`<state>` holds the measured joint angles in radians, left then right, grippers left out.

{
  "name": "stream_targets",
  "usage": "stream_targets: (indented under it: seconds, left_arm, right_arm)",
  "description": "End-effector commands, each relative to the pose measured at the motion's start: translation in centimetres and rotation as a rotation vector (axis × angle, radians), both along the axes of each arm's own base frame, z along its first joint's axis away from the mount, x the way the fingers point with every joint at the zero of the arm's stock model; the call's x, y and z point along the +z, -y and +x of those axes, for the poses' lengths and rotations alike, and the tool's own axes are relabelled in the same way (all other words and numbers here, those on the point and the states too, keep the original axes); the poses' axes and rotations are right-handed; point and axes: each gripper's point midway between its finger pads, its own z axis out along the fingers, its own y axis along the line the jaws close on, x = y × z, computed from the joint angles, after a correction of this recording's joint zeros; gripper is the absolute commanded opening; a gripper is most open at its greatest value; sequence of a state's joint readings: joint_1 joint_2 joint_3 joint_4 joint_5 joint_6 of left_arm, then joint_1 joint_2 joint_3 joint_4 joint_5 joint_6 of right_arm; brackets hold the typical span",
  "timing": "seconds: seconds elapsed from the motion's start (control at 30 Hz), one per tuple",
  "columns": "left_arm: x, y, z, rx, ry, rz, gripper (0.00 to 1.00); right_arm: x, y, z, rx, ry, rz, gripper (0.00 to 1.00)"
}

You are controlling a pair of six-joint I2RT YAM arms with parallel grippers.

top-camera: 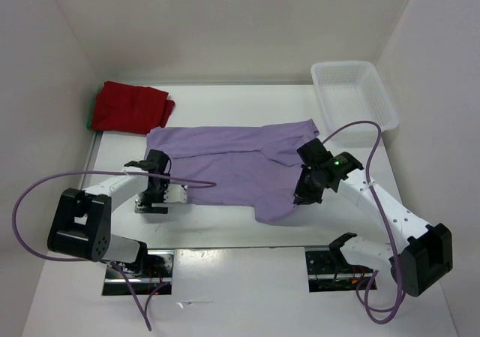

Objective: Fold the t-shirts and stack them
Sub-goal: Grap the side of the flattened tshirt closest away from the robot with both arms

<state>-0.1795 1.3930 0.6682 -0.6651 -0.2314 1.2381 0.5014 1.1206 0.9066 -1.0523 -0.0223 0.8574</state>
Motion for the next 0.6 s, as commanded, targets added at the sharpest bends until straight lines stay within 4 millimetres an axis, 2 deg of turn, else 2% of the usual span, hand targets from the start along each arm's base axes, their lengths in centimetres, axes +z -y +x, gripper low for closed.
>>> stream_targets:
  seconds: [0.0,0.03,0.13,0.17,0.2,0.23,0.3,0.33,0.4,0.43,0.47,0.5,0.57]
  left_arm:
    - [-1.0,-0.2,1.1,-0.027,0.033,0.026,0.93]
    - [-1.0,-0.2,1.0,-0.019,0.035,0.024,0.91]
    - [-2.2,-0.2,1.0,0.023,0.005,0.025,0.68]
    - [-2.6,-0.3,1.0,0.044,0.002,0.015,0.57]
    - [-2.6,0.0,1.5,0.068,0.009,-0.001,0.28]
    - [-3.0,-0.3,1.4,0.097,-0.01,0.002,0.18]
    - [-3.4,0.2,1.2,0.139,-0.037,-0.028,0.04]
    - [-3.4,0.4,1.2,0.149,-0.047,-0.039,0.0]
    - [-2.9,1.3,1.2,0.166,-0.061,-0.084,0.0]
    - [-2.2,1.5,0.9,0.18,-0.067,-0.099,0.0]
    - [-1.4,1.9,1.6,0.187,-0.047,-0.119,0.0]
    - [-0.5,2.3,1.9,0.192,-0.025,-0.149,0.0]
    - [0.8,2.6,1.9,0.204,-0.023,-0.167,0.0]
  right_arm:
    - [0.0,0.4,-0.8,-0.003,-0.008,-0.016,0.0]
    - [0.0,0.4,-0.8,-0.003,-0.008,-0.016,0.0]
    - [-0.2,0.4,-0.8,-0.003,-0.016,-0.02,0.0]
    - [-0.2,0.4,-0.8,-0.003,-0.016,-0.02,0.0]
    - [-0.2,0.4,-0.8,-0.003,-0.016,-0.02,0.0]
    - [-0.2,0.4,-0.8,-0.003,-0.016,-0.02,0.0]
    - [-0.2,0.4,-0.8,-0.003,-0.016,-0.02,0.0]
    - [-0.2,0.4,-0.8,-0.003,-0.016,-0.02,0.0]
    - [0.0,0.4,-0.8,-0.003,-0.016,-0.02,0.0]
    - [0.3,0.3,-0.6,-0.003,-0.008,-0.016,0.0]
    - [0.2,0.5,-0.9,0.007,-0.018,-0.025,0.0]
    - [1.1,0.4,-0.2,0.013,0.014,-0.02,0.0]
    - [1.2,0.7,0.4,0.015,0.004,-0.045,0.0]
